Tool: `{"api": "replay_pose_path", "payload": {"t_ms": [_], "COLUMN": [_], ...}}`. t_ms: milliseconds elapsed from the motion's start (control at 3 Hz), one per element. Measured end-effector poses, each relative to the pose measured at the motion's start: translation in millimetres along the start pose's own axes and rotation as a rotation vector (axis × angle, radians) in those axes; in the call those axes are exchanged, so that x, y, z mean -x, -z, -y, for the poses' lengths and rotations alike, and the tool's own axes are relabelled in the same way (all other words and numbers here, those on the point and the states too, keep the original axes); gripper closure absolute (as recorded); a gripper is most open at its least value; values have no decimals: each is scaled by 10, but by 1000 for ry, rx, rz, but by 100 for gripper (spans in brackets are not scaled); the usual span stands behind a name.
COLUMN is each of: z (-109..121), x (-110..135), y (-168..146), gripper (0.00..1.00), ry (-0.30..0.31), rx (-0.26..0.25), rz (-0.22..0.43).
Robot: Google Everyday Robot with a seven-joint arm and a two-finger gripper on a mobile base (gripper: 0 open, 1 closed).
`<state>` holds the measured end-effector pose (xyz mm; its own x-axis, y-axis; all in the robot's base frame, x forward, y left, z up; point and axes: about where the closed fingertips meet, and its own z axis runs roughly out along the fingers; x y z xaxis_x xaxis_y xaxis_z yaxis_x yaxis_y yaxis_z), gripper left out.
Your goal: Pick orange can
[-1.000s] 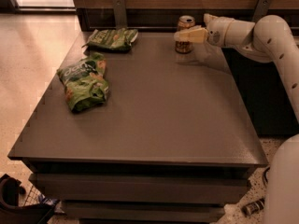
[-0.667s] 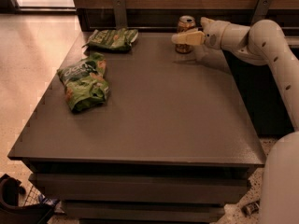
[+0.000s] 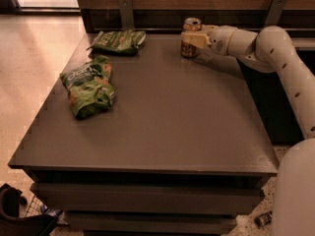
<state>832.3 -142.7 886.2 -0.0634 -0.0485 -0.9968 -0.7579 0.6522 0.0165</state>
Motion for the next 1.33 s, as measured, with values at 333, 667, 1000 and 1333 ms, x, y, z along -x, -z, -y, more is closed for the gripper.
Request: {"api": "replay_pose_path", "payload": {"t_ms": [333, 667, 1000, 1333], "z": [-25, -46, -65, -122], "x": [-6, -11, 46, 240], "y": [-38, -70, -63, -25], "gripper": [80, 100, 100, 100], "ry": [-1, -2, 4, 29], "rx": [6, 11, 11, 11], "rz": [0, 0, -2, -11]}}
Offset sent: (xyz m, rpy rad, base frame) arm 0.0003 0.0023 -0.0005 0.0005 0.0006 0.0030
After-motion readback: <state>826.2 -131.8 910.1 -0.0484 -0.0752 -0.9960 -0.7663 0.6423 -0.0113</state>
